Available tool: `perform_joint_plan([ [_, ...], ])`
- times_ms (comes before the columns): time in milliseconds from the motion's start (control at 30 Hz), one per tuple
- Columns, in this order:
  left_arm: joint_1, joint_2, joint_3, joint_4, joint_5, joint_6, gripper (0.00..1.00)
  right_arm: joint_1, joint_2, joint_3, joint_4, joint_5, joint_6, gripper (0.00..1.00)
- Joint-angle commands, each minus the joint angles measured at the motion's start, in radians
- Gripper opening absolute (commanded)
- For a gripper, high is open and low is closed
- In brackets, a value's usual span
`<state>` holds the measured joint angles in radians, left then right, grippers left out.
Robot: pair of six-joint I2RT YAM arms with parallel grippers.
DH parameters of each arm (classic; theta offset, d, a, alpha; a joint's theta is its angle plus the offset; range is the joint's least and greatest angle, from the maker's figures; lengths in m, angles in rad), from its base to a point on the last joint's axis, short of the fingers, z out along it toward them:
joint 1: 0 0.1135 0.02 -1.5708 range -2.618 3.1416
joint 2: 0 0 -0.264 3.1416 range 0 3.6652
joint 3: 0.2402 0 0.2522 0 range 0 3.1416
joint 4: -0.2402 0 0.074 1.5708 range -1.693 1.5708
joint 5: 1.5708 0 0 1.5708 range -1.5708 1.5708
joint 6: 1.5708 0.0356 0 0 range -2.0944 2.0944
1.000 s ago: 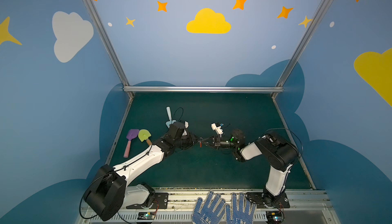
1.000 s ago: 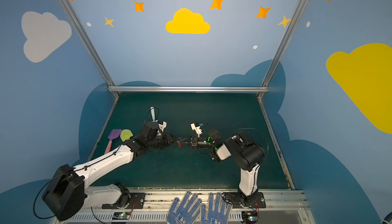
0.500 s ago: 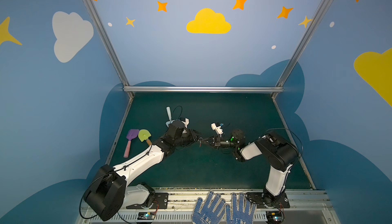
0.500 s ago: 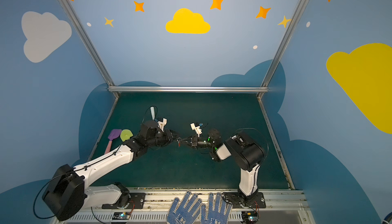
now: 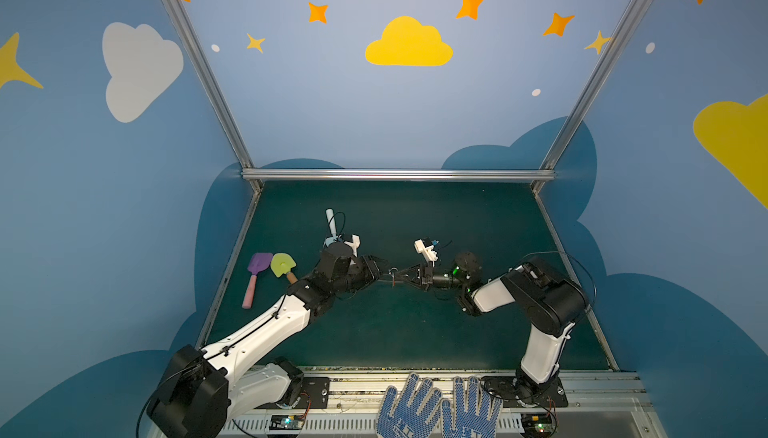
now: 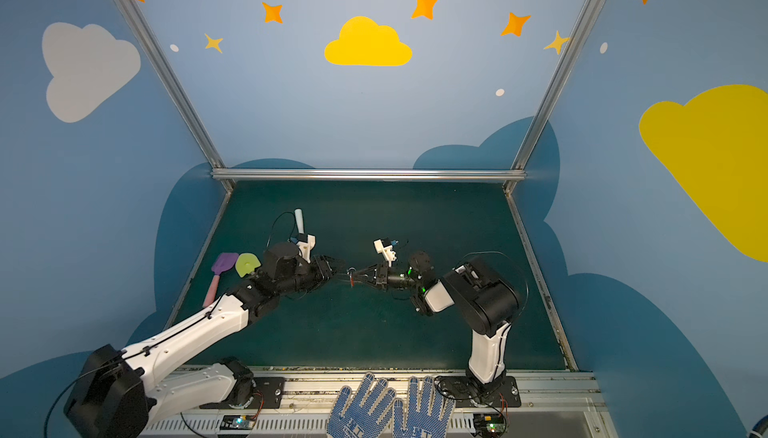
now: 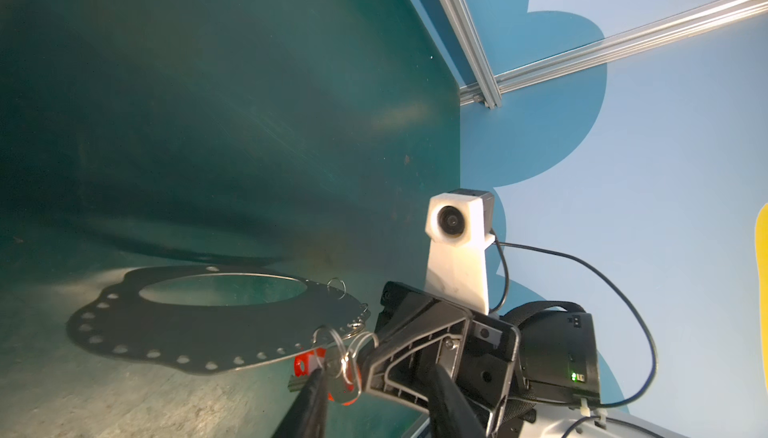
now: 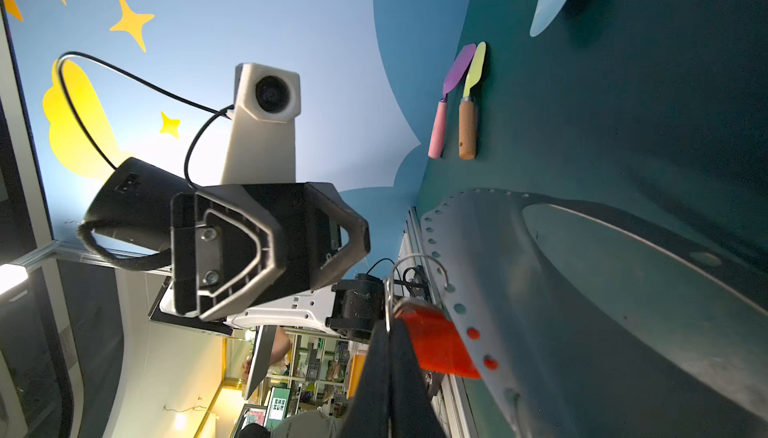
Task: Put the keys on the keyring
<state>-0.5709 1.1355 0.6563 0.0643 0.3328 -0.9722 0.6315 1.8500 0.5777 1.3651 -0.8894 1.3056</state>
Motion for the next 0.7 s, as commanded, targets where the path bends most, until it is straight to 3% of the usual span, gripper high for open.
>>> perform_joint_plan([
  [0, 0.006, 0.021, 0.020, 0.028, 0.040, -0.004, 0.32, -0.004, -0.043, 0.039, 0.043, 0.005, 0.007, 0.00],
  [67, 0.006, 0.042, 0.040, 0.028, 0.061, -0.001, 0.27, -0.003, -0.048, 0.042, 0.043, 0.009, 0.011, 0.00],
  [333, 0.007, 0.049, 0.030, 0.113, 0.092, -0.028, 0.25, -0.001, -0.073, 0.051, 0.043, 0.012, 0.019, 0.00],
  [467, 0.008, 0.010, 0.023, 0.108, 0.062, -0.022, 0.37, -0.002, -0.077, 0.053, 0.043, 0.015, 0.026, 0.00],
  [667, 0.008, -0.033, 0.043, 0.003, 0.013, 0.010, 0.45, -0.003, -0.096, 0.051, 0.042, 0.020, 0.023, 0.00],
])
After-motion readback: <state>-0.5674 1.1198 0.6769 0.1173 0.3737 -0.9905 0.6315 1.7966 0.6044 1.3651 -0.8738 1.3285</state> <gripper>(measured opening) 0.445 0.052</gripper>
